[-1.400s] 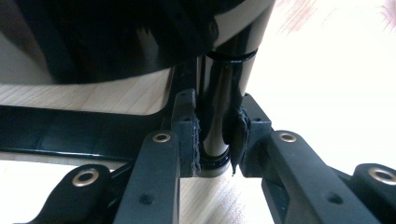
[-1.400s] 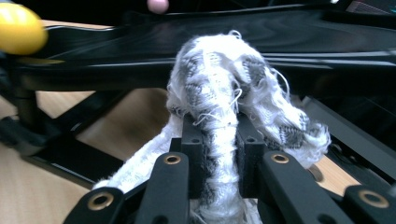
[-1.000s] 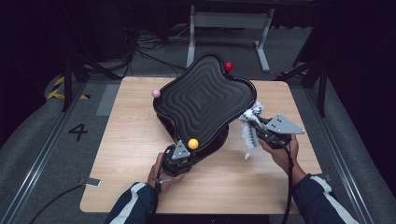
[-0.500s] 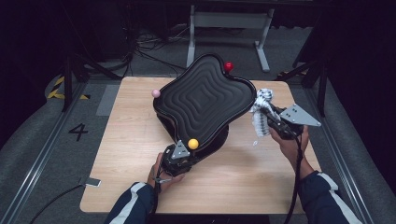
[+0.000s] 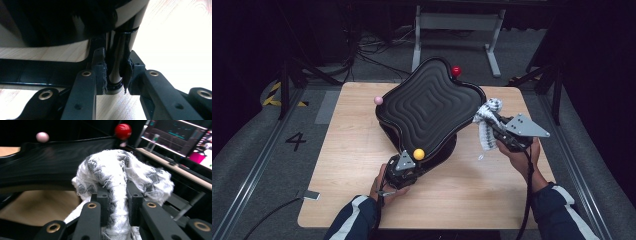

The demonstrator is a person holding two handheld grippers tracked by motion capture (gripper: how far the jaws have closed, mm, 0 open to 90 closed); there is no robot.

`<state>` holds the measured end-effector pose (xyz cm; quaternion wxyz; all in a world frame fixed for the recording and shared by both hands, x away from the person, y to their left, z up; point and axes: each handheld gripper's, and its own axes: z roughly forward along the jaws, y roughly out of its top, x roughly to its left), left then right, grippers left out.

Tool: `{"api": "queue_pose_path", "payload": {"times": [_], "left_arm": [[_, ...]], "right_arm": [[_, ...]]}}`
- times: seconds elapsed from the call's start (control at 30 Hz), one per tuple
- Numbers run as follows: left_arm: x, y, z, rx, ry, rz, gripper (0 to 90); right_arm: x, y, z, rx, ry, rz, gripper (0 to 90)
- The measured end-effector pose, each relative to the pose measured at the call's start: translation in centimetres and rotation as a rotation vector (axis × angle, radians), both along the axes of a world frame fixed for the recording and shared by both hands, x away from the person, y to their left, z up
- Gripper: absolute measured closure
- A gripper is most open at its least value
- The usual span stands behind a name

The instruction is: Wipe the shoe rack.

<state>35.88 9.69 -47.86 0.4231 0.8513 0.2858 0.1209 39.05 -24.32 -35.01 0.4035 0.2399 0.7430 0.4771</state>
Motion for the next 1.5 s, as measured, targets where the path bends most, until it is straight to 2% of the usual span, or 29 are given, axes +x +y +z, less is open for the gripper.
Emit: {"api": "queue_pose_path", "payload": {"times": [0.03,0.23,0.33,0.43,0.67,0.77,0.8,0.9,0.93,1.07,1.3,1.5], "left_arm": [[0.0,0.0,0.0,0.0,-0.002,-0.001,73.6],[0.0,0.0,0.0,-0.001,0.001,-0.007,73.6],[0.0,0.0,0.0,0.0,0.001,-0.008,73.6],[0.0,0.0,0.0,-0.001,0.001,-0.007,73.6],[0.0,0.0,0.0,-0.001,0.002,-0.008,73.6],[0.0,0.0,0.0,-0.001,0.001,-0.007,73.6],[0.0,0.0,0.0,-0.001,0.002,-0.008,73.6],[0.0,0.0,0.0,0.0,0.003,-0.009,73.6],[0.0,0.0,0.0,-0.001,0.006,-0.008,73.5],[0.0,0.0,0.0,-0.006,0.008,-0.006,73.5],[0.0,0.0,0.0,-0.001,0.006,-0.007,73.6],[0.0,0.0,0.0,-0.008,0.007,-0.005,73.6]], "right_arm": [[-0.2,0.7,-0.4,-0.025,0.004,0.025,77.4],[-0.8,2.9,-1.1,-0.075,0.026,0.092,77.4],[-1.6,4.6,-1.6,-0.116,0.033,0.15,77.2],[-2.2,5.9,-2.1,-0.138,0.049,0.197,77.2],[-3.6,8.3,-2.7,-0.204,0.03,0.249,77.0],[-3.8,8.7,-2.8,-0.2,0.04,0.271,77.0],[-4.2,9.3,-2.9,-0.202,0.047,0.299,77.0],[-4.6,9.9,-3.1,-0.207,0.053,0.326,77.0],[-5.0,10.6,-3.2,-0.211,0.063,0.355,76.9],[-5.5,11.7,-3.6,-0.225,0.067,0.394,76.9],[-5.8,12.4,-3.9,-0.232,0.063,0.406,76.9],[-4.9,11.0,-3.8,-0.208,0.063,0.376,77.1]]}}
